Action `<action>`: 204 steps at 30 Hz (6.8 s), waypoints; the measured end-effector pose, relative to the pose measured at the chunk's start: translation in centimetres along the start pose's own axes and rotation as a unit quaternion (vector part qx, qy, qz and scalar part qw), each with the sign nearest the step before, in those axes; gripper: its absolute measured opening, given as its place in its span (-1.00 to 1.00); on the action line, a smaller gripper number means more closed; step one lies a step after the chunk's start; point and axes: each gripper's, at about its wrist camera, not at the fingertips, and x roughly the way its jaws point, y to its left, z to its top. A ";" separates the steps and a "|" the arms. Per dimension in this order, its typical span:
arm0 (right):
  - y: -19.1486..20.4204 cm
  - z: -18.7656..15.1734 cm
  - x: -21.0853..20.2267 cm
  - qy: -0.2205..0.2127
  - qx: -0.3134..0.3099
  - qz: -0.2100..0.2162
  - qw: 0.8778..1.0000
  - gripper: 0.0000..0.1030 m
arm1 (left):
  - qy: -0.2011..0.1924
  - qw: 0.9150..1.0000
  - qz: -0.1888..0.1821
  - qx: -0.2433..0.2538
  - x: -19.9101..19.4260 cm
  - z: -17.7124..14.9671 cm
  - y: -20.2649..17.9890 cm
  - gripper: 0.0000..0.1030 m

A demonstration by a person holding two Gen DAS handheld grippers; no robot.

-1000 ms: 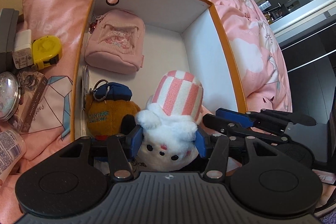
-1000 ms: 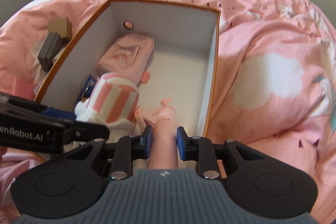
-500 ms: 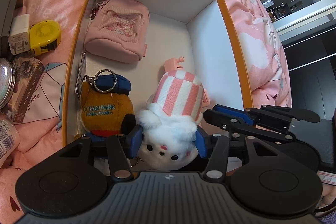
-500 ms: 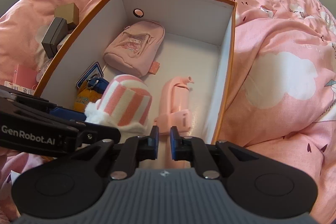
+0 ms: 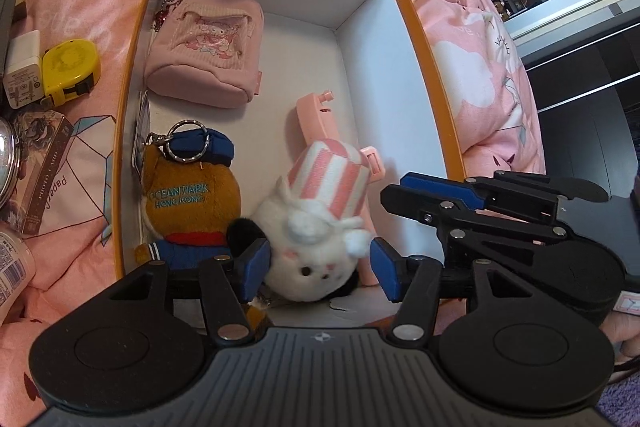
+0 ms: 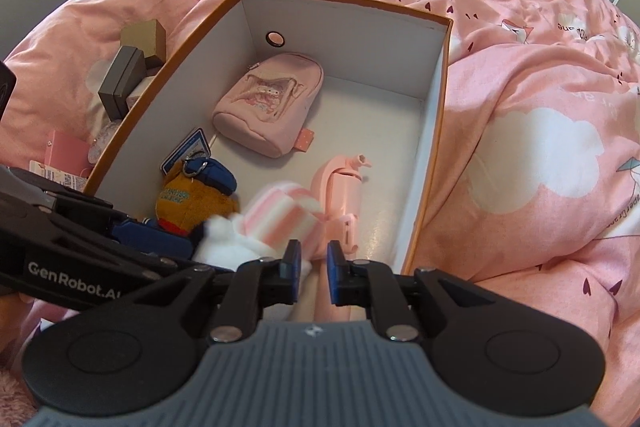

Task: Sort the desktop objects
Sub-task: 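Lower the selfie stick into the box with the right gripper while the left lowers the bunny, then open both grippers and lift them out of the box, then grasp the thin white card with the left gripper while the right reaches toward the pile, then grasp the dark grey jewelry box with the right gripper while the left holds the card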

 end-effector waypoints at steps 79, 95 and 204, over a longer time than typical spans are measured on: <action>3.4 2.3 8.3 0.012 -0.021 -0.167 0.986 -0.50 | -0.082 0.985 0.129 0.085 -4.8 0.3 -0.7 0.17; 4.3 0.7 2.9 -0.087 -0.036 -0.180 0.979 -0.21 | -0.164 0.972 0.146 0.086 -7.6 -0.9 -1.9 0.17; 16.7 14.8 13.5 -0.016 0.039 0.185 0.982 -0.28 | -0.238 0.945 0.214 -0.073 -15.8 0.5 14.6 -0.88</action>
